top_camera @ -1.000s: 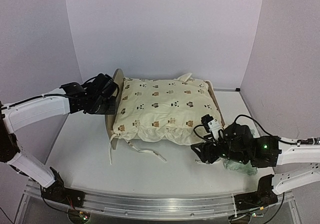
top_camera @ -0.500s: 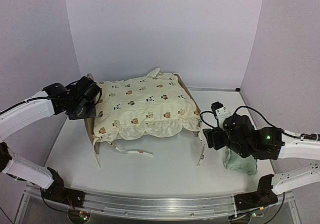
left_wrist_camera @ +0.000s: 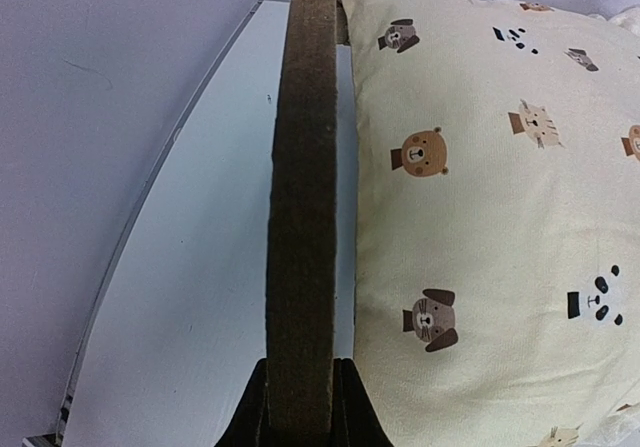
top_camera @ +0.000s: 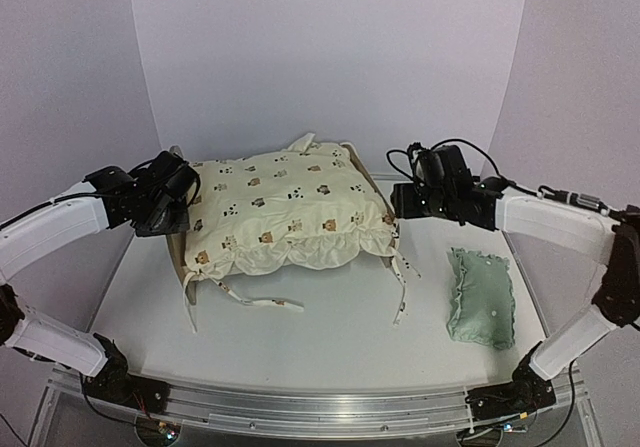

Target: Set up the pet bed

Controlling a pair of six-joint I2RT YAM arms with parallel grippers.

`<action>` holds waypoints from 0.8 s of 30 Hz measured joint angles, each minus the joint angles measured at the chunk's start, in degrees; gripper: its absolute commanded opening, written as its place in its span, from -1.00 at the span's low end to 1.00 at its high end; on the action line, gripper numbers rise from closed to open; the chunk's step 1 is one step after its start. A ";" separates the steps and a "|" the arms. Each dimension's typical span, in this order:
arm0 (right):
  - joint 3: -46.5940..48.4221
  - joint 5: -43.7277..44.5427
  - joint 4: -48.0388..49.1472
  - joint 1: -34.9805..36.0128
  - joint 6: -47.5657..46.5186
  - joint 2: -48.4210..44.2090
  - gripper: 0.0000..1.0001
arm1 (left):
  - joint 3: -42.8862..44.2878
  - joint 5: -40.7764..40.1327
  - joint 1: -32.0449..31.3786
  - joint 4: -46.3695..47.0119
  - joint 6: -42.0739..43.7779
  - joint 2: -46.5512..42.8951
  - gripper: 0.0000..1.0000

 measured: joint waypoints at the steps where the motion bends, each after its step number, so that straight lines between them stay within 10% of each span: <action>1: 2.27 -1.85 0.41 -1.45 0.37 2.62 0.20 | -0.10 -0.01 0.01 0.22 0.06 -0.01 -0.85; 11: 7.04 -14.10 1.02 -4.45 3.86 14.92 -0.26 | -0.92 -0.07 0.06 1.47 0.48 -0.33 -0.86; 24: -3.71 -14.34 5.64 -3.91 7.61 8.32 -0.68 | -0.96 0.36 0.78 4.23 4.59 0.65 -0.86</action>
